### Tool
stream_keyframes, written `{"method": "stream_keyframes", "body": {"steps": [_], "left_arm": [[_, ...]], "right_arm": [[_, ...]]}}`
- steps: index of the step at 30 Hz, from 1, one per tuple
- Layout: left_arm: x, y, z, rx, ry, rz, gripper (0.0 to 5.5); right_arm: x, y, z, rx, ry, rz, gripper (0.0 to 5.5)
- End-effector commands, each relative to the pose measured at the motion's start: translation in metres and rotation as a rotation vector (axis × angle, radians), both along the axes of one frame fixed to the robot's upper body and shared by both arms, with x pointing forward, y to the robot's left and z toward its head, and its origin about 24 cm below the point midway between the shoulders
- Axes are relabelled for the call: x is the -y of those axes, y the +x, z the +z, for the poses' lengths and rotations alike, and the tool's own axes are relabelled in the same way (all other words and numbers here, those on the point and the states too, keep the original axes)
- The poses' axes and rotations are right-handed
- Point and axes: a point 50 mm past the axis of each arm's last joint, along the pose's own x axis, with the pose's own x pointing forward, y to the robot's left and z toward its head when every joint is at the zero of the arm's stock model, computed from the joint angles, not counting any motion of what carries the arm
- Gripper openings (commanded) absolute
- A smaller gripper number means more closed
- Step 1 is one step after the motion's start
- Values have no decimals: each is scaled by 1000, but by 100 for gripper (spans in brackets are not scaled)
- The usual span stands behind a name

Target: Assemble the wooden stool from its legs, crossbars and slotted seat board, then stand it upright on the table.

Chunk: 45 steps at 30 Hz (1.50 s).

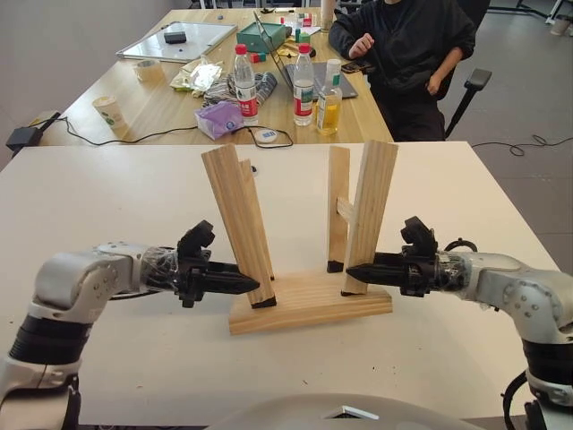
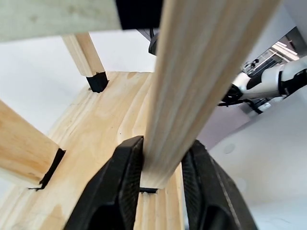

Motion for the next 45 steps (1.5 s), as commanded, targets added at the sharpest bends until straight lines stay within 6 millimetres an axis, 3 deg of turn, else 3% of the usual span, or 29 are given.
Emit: {"method": "stream_keyframes", "body": {"steps": [1, 11, 20, 24, 27, 36, 41, 45], "left_arm": [[12, 6, 4, -131, 1, -62, 105], [11, 40, -35, -310, 28, 65, 105], [6, 64, -50, -292, 36, 120, 104], [5, 72, -50, -266, 40, 128, 201], [4, 78, -46, -251, 40, 128, 269], [-19, 93, -17, -173, -60, 235, 424], [-27, 91, -7, -163, -106, 254, 526], [-33, 89, -5, -157, -112, 274, 537]], "right_arm": [[-2, 4, -10, -176, -85, -21, 156], [-8, 25, -34, -481, -90, -95, 154], [-12, 38, -37, -500, -85, -113, 149], [-12, 42, -35, -474, -65, -121, 149], [-9, 47, -31, -463, -56, -134, 235], [16, 61, -10, -400, -1, -228, 408], [29, 63, 6, -372, 76, -256, 517], [34, 63, 13, -356, 87, -260, 534]]}}
